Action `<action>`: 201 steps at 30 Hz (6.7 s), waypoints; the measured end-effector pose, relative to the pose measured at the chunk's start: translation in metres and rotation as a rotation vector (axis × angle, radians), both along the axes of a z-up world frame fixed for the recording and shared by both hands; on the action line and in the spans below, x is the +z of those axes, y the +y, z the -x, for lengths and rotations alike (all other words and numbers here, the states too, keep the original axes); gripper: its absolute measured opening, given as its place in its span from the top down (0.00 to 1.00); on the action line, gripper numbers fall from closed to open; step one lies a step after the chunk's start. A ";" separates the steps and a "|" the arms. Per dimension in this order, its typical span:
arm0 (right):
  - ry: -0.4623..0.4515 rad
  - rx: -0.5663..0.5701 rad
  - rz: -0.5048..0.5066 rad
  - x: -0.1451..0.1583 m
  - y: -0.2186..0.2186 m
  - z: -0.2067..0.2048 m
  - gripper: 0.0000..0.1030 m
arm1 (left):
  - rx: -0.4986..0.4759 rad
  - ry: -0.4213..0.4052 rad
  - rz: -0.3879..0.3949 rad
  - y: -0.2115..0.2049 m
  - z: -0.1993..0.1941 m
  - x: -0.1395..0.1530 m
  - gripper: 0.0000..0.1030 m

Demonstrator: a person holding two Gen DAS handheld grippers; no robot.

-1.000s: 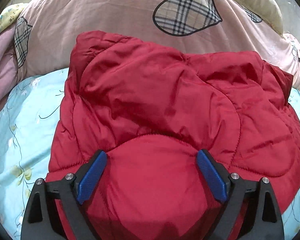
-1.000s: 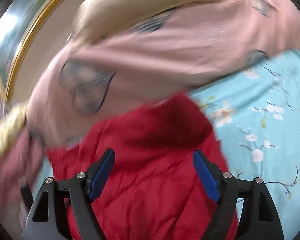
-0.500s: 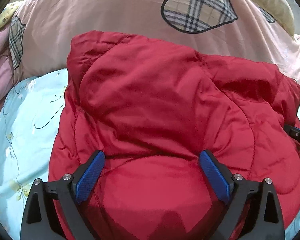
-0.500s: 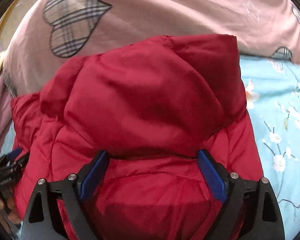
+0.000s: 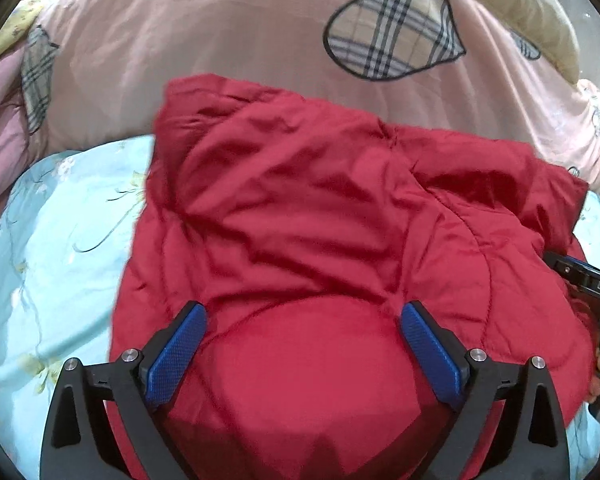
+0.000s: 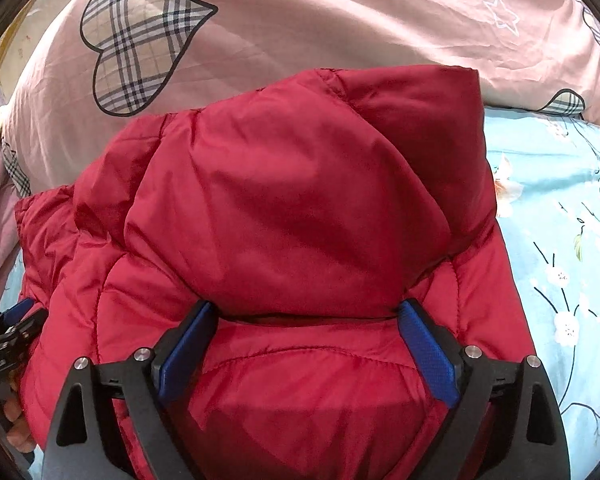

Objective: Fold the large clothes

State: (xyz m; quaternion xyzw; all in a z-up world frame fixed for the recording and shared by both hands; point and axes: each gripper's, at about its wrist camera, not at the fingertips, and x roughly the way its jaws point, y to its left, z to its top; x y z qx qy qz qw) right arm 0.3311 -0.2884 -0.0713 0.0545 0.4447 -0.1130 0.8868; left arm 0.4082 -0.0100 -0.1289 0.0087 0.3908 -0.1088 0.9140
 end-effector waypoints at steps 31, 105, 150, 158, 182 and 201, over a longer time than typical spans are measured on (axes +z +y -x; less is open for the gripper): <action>-0.038 -0.121 -0.386 0.012 -0.077 0.105 0.09 | 0.037 0.249 0.643 0.149 0.009 -0.041 0.04; 0.012 -0.046 -0.636 0.019 -0.015 0.257 0.51 | -0.132 0.288 0.468 0.200 0.190 0.006 0.29; -0.098 -0.129 -0.157 0.051 -0.037 0.140 0.80 | 0.045 0.129 0.160 0.117 0.079 0.030 0.67; -0.049 -0.195 -0.172 0.034 -0.050 0.140 0.57 | 0.145 0.160 0.243 0.140 0.064 0.025 0.36; -0.247 -0.236 0.016 0.096 -0.007 0.187 0.41 | -0.095 0.016 0.264 0.126 0.242 0.088 0.35; 0.041 0.181 0.072 0.032 0.121 0.215 0.39 | -0.187 0.079 0.141 0.101 0.235 0.058 0.31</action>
